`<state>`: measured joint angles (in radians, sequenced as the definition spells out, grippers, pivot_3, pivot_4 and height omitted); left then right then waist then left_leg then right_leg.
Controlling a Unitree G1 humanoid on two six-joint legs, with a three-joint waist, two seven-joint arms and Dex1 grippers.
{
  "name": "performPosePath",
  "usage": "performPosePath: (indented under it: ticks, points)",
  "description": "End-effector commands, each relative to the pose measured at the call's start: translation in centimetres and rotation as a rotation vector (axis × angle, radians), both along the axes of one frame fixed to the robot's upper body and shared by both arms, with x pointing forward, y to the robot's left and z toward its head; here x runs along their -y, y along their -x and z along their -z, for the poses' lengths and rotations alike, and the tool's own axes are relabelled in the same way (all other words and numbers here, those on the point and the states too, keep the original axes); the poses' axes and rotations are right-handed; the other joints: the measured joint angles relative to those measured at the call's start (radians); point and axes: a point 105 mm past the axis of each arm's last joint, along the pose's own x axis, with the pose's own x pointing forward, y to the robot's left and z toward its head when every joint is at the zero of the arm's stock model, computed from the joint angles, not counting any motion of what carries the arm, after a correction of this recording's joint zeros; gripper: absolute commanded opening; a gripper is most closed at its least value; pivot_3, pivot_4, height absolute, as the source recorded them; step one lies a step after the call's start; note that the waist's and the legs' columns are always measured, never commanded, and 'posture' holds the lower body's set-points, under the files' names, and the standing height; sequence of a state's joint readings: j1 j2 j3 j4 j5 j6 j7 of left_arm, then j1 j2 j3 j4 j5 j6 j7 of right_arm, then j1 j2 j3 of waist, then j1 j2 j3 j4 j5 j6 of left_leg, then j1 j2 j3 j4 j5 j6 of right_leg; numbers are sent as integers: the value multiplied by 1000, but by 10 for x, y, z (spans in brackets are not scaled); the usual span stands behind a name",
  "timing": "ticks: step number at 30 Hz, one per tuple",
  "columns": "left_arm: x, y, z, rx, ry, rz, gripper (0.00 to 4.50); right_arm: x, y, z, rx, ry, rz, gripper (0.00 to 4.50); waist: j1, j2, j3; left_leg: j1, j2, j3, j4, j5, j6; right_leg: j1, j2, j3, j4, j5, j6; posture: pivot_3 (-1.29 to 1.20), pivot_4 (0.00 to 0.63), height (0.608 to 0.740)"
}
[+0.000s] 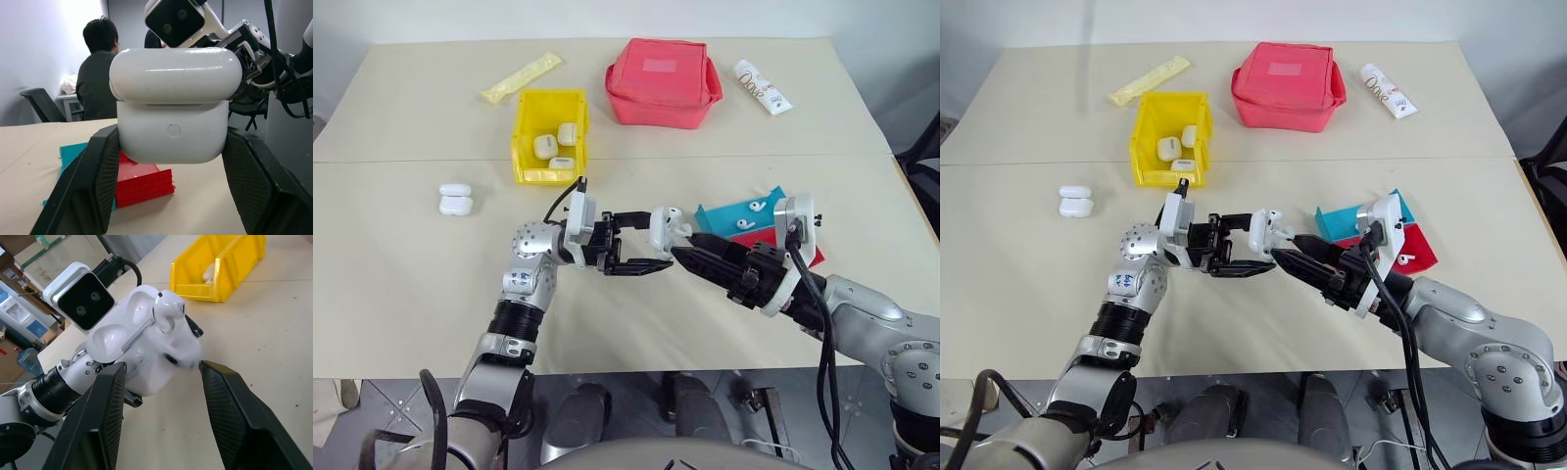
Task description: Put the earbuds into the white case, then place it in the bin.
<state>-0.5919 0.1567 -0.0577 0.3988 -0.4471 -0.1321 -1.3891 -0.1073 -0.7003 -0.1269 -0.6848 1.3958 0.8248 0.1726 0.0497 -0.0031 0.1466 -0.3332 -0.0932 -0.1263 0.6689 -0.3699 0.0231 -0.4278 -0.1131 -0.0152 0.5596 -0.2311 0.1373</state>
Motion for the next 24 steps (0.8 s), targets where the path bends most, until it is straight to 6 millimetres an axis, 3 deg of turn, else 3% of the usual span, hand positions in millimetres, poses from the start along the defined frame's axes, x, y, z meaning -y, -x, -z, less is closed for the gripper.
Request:
performPosePath:
  ticks: [1, 15, 24]
  points:
    - [1, -2, -15, 57, 39, 6, 2756, -2, 7, -9, 47, 6, -29, 2438, 2, 0, 0, 0, 0, 0, 0, 0, 0, 0, 0, 0, 0, 0, 0, 0, 150, 740]
    - [-1, -4, -14, 49, 41, 2, 2756, 3, 7, -12, 79, 44, -16, 2438, 3, 0, 0, 0, 0, 0, 0, 0, 0, 0, 0, 0, 0, 0, 0, 0, 150, 740]
    - [-9, -2, -13, 38, 20, 44, 2756, 28, -12, -25, 262, 257, 81, 2438, 3, 0, 0, 0, 0, 0, 0, 0, 0, 0, 0, 0, 0, 0, 0, 0, 150, 740]
